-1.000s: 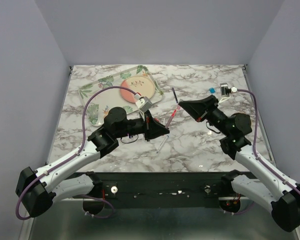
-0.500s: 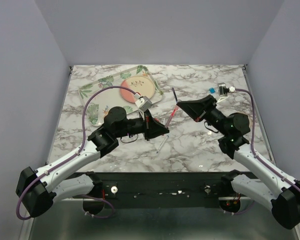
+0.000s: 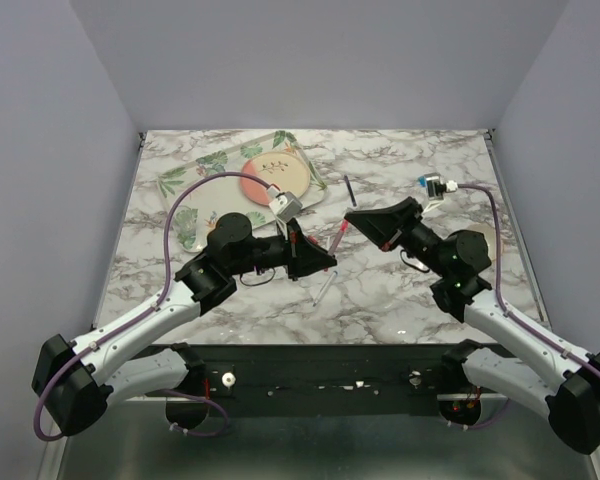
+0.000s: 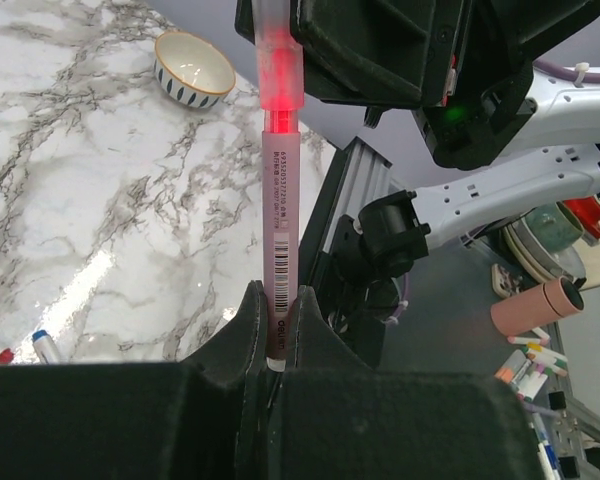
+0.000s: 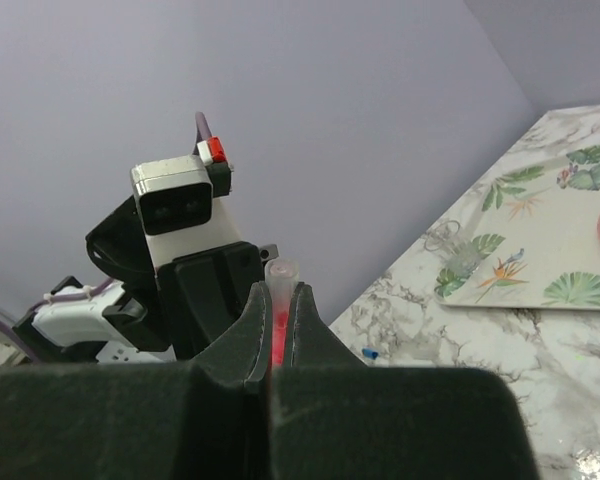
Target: Insert the pens into the pen caps
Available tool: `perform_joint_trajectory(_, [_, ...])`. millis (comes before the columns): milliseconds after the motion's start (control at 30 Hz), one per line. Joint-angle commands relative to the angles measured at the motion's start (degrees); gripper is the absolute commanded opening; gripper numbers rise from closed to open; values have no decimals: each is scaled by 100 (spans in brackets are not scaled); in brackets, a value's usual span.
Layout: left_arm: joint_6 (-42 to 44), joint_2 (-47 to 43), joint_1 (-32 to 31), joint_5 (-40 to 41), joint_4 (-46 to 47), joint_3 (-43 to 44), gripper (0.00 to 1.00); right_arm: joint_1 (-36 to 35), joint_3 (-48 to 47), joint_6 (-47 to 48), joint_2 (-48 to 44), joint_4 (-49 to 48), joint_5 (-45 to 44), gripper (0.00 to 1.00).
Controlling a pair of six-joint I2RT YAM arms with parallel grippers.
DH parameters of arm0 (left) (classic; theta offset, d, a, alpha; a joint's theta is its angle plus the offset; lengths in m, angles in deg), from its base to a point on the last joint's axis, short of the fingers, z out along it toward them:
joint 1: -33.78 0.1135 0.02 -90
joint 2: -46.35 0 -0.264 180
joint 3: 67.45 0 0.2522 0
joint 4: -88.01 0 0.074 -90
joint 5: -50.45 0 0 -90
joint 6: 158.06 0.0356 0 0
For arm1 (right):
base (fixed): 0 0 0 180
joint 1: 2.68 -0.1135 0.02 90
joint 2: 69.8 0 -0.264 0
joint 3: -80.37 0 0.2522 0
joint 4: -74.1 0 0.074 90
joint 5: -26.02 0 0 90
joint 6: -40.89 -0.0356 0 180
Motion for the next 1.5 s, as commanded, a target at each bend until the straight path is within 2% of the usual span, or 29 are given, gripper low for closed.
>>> perform_joint_trajectory(0, [-417, -47, 201, -15, 511, -90, 0, -351, 241, 532, -176, 339, -301, 1])
perform_joint_trajectory(200, [-796, 313, 526, -33, 618, 235, 0, -773, 259, 885, -264, 769, -794, 1])
perform_joint_trajectory(433, [-717, 313, 536, 344, 609, 438, 0, -1256, 479, 920, -221, 796, -1224, 1])
perform_joint_trajectory(567, [-411, 287, 527, 757, 417, 595, 0, -1380, 470, 876, -203, 988, -1181, 1])
perform_joint_trajectory(767, [-67, 523, 536, 951, 126, 1131, 0, -1626, 435, 1052, -291, 1595, -1181, 1])
perform_joint_trajectory(1100, [311, 876, 536, 1101, 169, 1598, 0, -1969, 725, 1016, -317, 1622, -996, 1])
perform_joint_trajectory(1200, [346, 893, 536, 978, 143, 1615, 0, -1978, 699, 1034, -527, 1938, -1303, 1])
perform_joint_trajectory(1367, [303, 832, 527, 583, 21, 1405, 0, -1978, 260, 894, -914, 2833, -2348, 1])
perform_joint_trajectory(1400, [224, 832, 518, 461, 11, 1309, 0, -1969, 155, 894, -932, 2931, -2454, 2])
perform_joint_trajectory(1433, [188, 823, 509, 398, 11, 1247, 0, -1977, -73, 937, -950, 3010, -2655, 15])
perform_joint_trajectory(1467, [179, 780, 501, 337, 11, 1177, 0, -1969, -188, 929, -959, 3237, -2753, 23])
